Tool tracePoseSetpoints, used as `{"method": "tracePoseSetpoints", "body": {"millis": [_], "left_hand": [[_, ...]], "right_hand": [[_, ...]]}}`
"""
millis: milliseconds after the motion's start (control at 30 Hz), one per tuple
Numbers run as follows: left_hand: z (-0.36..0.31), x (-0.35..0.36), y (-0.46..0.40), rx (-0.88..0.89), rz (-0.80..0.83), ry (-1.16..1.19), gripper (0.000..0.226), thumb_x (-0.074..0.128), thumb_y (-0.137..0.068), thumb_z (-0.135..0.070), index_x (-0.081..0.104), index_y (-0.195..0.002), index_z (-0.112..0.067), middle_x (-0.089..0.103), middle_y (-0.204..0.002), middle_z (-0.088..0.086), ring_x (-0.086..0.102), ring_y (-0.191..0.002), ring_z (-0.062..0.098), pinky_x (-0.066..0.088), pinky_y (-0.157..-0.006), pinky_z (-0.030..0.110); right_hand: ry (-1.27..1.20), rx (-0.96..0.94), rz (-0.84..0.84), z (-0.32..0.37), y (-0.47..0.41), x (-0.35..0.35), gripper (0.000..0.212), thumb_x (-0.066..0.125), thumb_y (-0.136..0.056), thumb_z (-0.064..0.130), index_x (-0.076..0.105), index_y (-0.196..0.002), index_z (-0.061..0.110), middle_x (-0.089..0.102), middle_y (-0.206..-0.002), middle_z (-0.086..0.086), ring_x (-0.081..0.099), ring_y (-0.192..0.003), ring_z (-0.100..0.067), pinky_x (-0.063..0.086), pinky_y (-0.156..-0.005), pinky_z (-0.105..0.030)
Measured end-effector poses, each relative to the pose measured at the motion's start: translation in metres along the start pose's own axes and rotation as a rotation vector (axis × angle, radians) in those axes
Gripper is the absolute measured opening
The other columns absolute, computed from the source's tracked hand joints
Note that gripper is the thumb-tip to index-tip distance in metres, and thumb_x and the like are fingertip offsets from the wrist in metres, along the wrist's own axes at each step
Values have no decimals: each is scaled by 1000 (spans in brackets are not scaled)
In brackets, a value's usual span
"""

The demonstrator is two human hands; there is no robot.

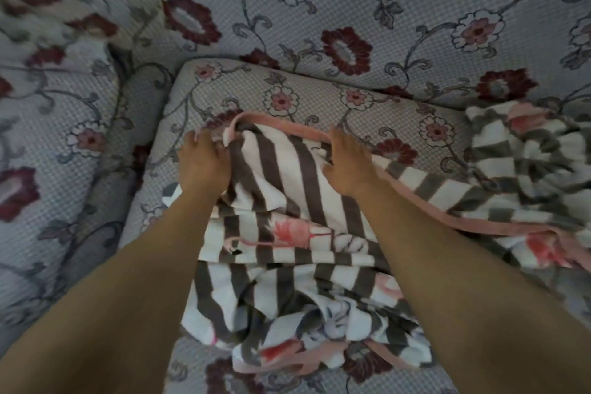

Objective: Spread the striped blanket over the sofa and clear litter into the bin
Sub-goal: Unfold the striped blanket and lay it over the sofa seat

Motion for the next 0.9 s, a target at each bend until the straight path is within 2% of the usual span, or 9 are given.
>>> {"method": "tracePoseSetpoints", "body": {"millis": [100,200,267,333,467,567,667,767,900], "left_hand": [[35,16,-8,-131,194,58,40,40,-98,-23,47,-126,4,46,-133,31,44,-123,46,39,-98,44],[55,29,7,-184,522,74,49,60,-87,-33,55,-116,6,59,-119,28,55,-111,41,44,-91,42],[62,33,28,-181,793,33,55,70,-78,-35,57,-116,3,60,-119,23,56,-110,39,47,-95,42],[63,32,45,-150,991,-31,41,70,-75,-33,64,-107,-9,65,-112,13,61,-98,29,49,-91,40],[50,15,55,-206,1062,185,34,59,-84,-33,62,-113,-15,66,-109,4,62,-100,24,47,-98,41],[41,3,61,-375,1080,436,36,54,-90,-38,61,-114,-12,68,-113,10,64,-103,27,47,-100,43],[35,-10,73,-312,1186,386,31,68,-82,-37,62,-108,-21,70,-108,3,65,-98,24,52,-87,35],[37,-36,59,-230,922,426,36,80,-67,-17,68,-101,-19,73,-94,4,68,-89,24,55,-84,38],[54,-111,20,-138,-38,704,33,72,-67,-4,64,-97,-17,69,-83,-1,65,-76,18,56,-68,32]], "right_hand": [[39,190,19,-5,-18,13,92,59,-87,38,-1,-151,10,23,-156,-16,23,-144,-33,14,-116,-52],[8,233,142,-10,-17,16,63,68,-81,39,45,-129,6,60,-121,-18,58,-111,-34,44,-93,-40],[-141,175,274,-4,-8,18,35,74,-78,35,63,-94,7,64,-93,-13,62,-85,-25,44,-68,-28],[-328,134,326,6,1,13,31,75,-79,31,67,-87,2,64,-83,-13,61,-76,-21,38,-61,-24],[-502,73,290,23,7,-25,28,69,-85,29,68,-89,1,63,-80,-9,59,-74,-17,41,-64,-26],[-536,65,204,29,8,-58,16,67,-86,33,70,-75,23,66,-65,10,61,-59,-5,45,-57,-20],[-601,44,122,36,9,-81,14,67,-86,30,71,-84,18,72,-80,-4,66,-70,-14,53,-67,-29],[-625,-1,25,42,15,-107,24,67,-86,28,69,-92,5,69,-80,-6,63,-71,-10,49,-67,-27],[-709,-6,-239,34,22,-144,22,67,-83,30,67,-79,8,61,-69,-2,56,-61,-12,41,-58,-24]]}}
Point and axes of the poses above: each hand's wrist, its own y-axis away from the middle knuckle, its own x-axis out of the palm, z = x × y, the point moved 4 cm from there along -y, towards the middle knuckle
